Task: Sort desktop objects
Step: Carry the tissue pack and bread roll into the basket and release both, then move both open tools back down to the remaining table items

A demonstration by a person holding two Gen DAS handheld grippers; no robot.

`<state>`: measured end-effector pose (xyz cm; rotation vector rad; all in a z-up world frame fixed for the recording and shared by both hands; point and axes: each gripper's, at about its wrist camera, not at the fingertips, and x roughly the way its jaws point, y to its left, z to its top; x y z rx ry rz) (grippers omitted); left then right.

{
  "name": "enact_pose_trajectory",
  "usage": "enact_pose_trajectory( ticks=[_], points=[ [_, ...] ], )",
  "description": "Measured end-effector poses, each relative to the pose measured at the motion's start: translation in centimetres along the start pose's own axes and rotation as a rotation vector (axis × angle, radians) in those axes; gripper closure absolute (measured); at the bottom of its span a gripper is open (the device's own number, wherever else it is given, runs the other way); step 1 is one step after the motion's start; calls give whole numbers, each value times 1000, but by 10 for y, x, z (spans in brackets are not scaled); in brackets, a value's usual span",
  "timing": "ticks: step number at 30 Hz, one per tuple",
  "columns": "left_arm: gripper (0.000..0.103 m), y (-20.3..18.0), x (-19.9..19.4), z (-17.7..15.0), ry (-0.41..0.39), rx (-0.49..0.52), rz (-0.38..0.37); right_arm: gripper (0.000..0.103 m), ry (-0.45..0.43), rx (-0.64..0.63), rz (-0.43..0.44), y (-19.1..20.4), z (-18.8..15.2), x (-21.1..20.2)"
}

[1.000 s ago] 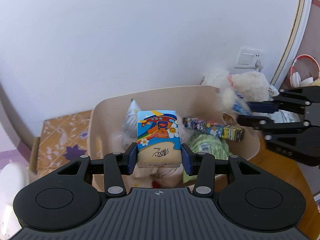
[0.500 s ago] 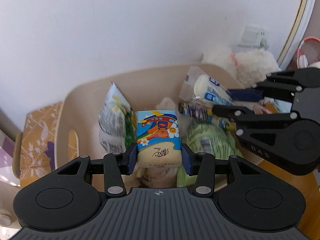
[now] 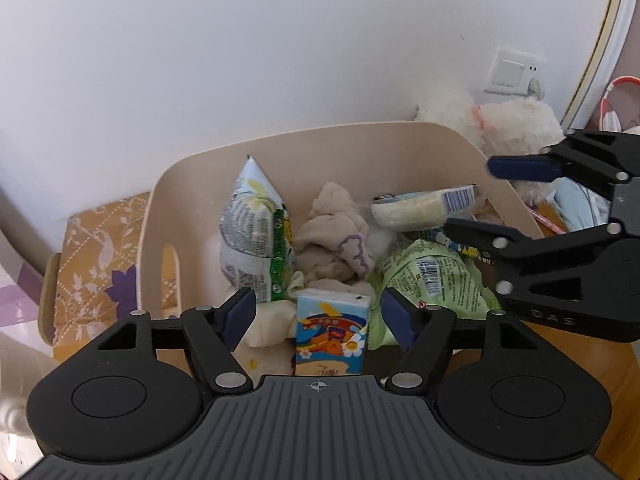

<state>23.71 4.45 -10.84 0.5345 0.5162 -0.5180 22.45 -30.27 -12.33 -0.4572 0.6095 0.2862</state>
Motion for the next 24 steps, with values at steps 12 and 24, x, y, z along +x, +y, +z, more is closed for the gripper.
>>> enact_pose_trajectory(
  ticks=[12,24],
  points=[
    [29,18,-44,-39,-19,-2,-26,16,66,221,41,10,-53,-57],
    [29,12,-29,-110,118,211,-28,16,348,482,120,79,-124,-60]
  ],
)
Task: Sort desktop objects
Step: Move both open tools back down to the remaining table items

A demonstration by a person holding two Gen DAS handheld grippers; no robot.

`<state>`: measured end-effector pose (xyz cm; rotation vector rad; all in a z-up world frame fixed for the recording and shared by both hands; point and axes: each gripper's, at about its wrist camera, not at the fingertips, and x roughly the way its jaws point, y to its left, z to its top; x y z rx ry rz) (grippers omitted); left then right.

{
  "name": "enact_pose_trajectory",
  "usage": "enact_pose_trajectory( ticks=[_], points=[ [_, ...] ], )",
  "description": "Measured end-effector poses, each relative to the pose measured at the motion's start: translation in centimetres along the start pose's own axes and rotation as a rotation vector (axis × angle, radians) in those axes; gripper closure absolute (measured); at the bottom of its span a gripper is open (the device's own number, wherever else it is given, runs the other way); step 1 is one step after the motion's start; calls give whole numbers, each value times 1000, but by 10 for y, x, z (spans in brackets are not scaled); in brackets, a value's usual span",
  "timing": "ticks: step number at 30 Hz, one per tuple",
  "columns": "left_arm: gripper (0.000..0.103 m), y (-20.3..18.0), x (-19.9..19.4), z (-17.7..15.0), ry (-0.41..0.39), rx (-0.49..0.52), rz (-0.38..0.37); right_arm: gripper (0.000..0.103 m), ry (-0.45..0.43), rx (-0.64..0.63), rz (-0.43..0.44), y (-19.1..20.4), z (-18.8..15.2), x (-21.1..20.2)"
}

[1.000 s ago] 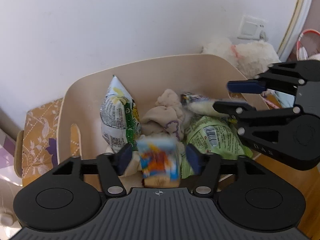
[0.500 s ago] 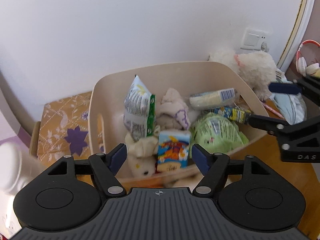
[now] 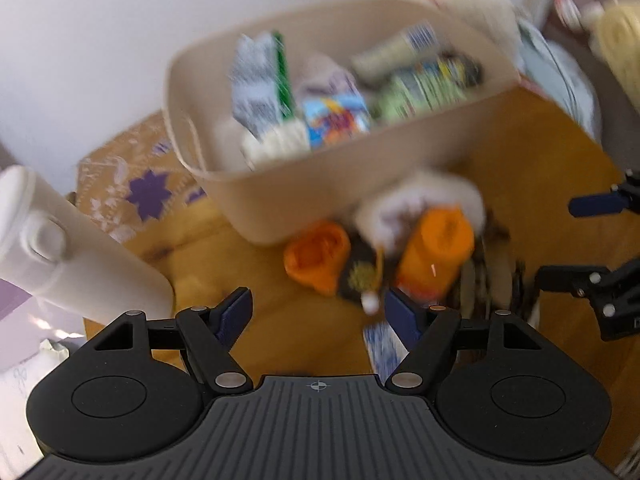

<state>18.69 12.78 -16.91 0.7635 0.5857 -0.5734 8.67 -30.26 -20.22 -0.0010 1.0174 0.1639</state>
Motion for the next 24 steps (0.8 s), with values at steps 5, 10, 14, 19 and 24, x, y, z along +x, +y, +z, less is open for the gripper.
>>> enact_pose_trajectory(
  ticks=[5,10,14,19,24],
  points=[
    [29,-13,12,-17,44,133,-23,15,68,117,9,11,-7,12],
    [29,-25,19,-26,51,229,-67,14,113,147,-4,29,-10,23],
    [29,-35,27,-28,77,311,-92,13,150,149,-42,37,-13,34],
    [29,-49,36,-29,60,409,-82,13,187,162,-92,32,-16,40],
    [26,-66,47,-30,64,424,-112,13,215,156,-119,23,-22,39]
  ],
)
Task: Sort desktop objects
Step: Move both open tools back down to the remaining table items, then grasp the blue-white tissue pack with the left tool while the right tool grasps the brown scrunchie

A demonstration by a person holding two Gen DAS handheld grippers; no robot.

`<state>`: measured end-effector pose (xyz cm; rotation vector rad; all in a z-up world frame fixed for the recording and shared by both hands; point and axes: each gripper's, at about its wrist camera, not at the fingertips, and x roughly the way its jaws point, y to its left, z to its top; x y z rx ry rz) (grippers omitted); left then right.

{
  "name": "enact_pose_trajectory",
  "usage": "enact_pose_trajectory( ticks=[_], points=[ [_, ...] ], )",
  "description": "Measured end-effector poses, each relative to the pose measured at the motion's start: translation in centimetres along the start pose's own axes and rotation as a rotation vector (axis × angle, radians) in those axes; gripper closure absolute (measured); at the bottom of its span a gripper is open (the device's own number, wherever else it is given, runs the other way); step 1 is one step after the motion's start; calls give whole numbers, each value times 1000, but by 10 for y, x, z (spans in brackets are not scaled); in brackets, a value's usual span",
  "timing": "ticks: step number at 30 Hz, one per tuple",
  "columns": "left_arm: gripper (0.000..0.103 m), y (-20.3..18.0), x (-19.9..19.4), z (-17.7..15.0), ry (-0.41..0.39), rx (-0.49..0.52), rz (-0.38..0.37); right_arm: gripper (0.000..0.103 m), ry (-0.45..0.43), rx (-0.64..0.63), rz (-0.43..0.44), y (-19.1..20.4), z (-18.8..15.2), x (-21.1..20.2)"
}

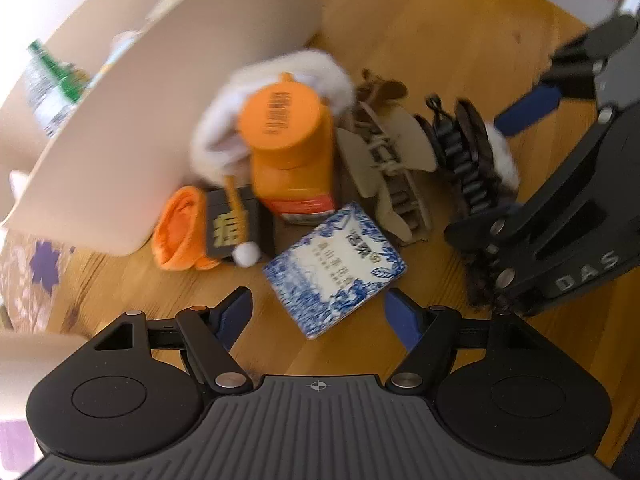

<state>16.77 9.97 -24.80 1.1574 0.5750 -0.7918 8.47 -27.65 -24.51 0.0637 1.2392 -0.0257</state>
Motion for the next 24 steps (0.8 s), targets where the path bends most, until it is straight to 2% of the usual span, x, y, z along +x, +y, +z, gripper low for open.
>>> enact_pose_trajectory(
  ticks=[5,12,13,19,24],
  points=[
    [23,-7,2,8,-28,5,-23,15,12,-9,-14,-11,-5,0],
    [20,4,8,12,21,-122,-119,19,14,-46,-31,-17,-7,0],
    [20,5,9,11,39,-172,-136,19,14,-48,-31,-18,-8,0],
    [16,-3,9,14,74,-150,-152,19,8,-79,-36,-19,-11,-1],
    [13,-7,8,16,53,-148,-140,20,6,-112,-50,-18,-11,0]
  ],
)
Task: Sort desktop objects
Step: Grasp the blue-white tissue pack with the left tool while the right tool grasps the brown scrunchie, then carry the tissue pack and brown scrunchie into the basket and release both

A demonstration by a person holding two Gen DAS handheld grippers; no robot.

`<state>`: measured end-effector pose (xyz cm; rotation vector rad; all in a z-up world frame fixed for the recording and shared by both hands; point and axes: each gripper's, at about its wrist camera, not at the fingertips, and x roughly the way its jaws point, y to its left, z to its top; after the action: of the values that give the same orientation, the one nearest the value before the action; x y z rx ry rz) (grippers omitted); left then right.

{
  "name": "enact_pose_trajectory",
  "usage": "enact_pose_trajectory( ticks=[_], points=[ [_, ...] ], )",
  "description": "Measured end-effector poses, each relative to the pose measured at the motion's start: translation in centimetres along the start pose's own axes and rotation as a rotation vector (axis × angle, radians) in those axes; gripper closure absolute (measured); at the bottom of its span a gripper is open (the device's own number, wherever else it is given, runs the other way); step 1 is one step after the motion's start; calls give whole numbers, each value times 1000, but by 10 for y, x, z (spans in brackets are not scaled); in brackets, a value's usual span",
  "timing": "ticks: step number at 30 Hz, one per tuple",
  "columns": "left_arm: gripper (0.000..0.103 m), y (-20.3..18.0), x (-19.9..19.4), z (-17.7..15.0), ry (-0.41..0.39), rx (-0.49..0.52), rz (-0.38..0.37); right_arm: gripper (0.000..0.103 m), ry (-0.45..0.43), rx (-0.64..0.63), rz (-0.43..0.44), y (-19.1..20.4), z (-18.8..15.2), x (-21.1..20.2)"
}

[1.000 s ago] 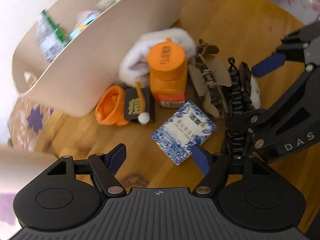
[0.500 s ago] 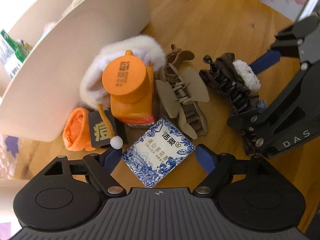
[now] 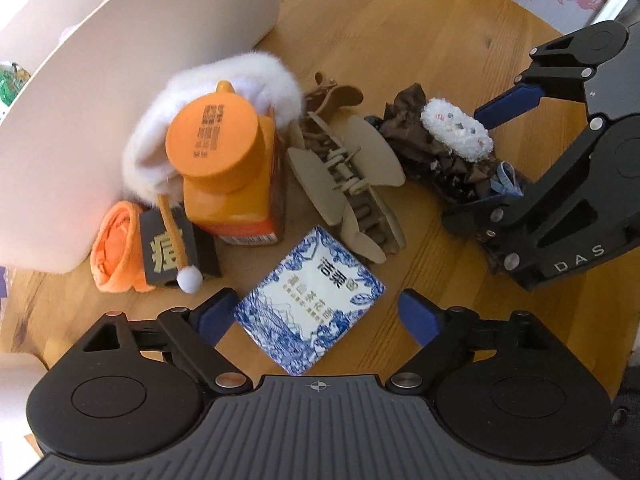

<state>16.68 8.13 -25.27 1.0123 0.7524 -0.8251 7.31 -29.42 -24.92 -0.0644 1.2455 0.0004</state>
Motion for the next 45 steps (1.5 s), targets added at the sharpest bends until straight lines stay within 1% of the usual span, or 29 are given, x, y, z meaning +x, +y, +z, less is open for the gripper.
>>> enact_pose_trajectory(
  ticks=[4,5,7,8,9,10,11,12,13,14,19,22,23,24,25,27,29,31,32,34,35,36,38,40,42,45],
  points=[
    [12,1,0,6,-4,-8,21,20,-4,0,-5,0,-3,-2],
    [12,1,0,7,-5,-11,22,21,-6,-1,-5,0,-3,-2],
    [12,0,0,8,-11,-13,21,29,-11,-8,-10,1,-5,-4],
    [13,0,0,8,-15,-13,18,35,-14,-13,-10,0,-4,-5],
    [18,-1,-1,8,-18,-12,14,42,-18,-21,-12,0,-5,-5],
    [23,0,-3,7,-21,-19,-10,46,-27,-30,-12,-1,-5,-7],
    [33,0,-5,7,-26,-22,-8,54,-35,-39,-9,-2,-5,-8],
    [43,0,-8,8,-26,-23,-8,58,-38,-46,-7,-3,-4,-8],
    [47,0,-9,8,-23,-27,-7,67,-41,-58,-4,-3,-3,-9],
    [50,-1,-10,8,-15,-36,-2,72,-42,-70,-1,-3,-3,-10],
    [50,-3,-13,5,-9,-76,10,73,-44,-96,5,-4,-3,-9],
    [50,-4,-15,4,20,-80,8,73,-49,-112,5,-4,-4,-10],
    [48,-5,-15,4,40,-75,5,73,-50,-114,6,-4,-4,-10],
    [41,-5,-15,4,68,-73,4,73,-50,-114,7,-5,-3,-9],
    [38,-6,-14,3,100,-67,3,73,-51,-113,7,-5,-3,-9],
    [31,-8,-14,0,121,-48,11,73,-53,-117,6,-4,-4,-10],
    [28,-9,-15,-4,133,-41,9,73,-55,-123,6,-4,-5,-10],
    [27,-8,-15,-6,138,-44,7,74,-58,-128,8,-5,-5,-9],
    [27,-8,-16,-6,136,-45,8,74,-61,-130,10,-5,-5,-9],
    [35,-9,-19,-5,120,-46,2,75,-64,-140,9,-4,-6,-10],
    [48,-9,-21,-4,107,-42,1,75,-64,-147,11,-4,-6,-10],
    [55,-9,-23,-1,99,-43,1,75,-61,-154,17,-4,-6,-10],
    [55,-10,-23,2,112,-53,8,75,-59,-162,29,-5,-7,-12],
    [55,-12,-24,4,102,-58,15,76,-70,-175,40,-7,-7,-16],
    [56,-11,-29,5,77,-87,15,76,-91,-189,46,-11,-6,-23],
    [56,-8,-44,6,19,-138,16,76,-124,-195,51,-18,-1,-34]
  ],
)
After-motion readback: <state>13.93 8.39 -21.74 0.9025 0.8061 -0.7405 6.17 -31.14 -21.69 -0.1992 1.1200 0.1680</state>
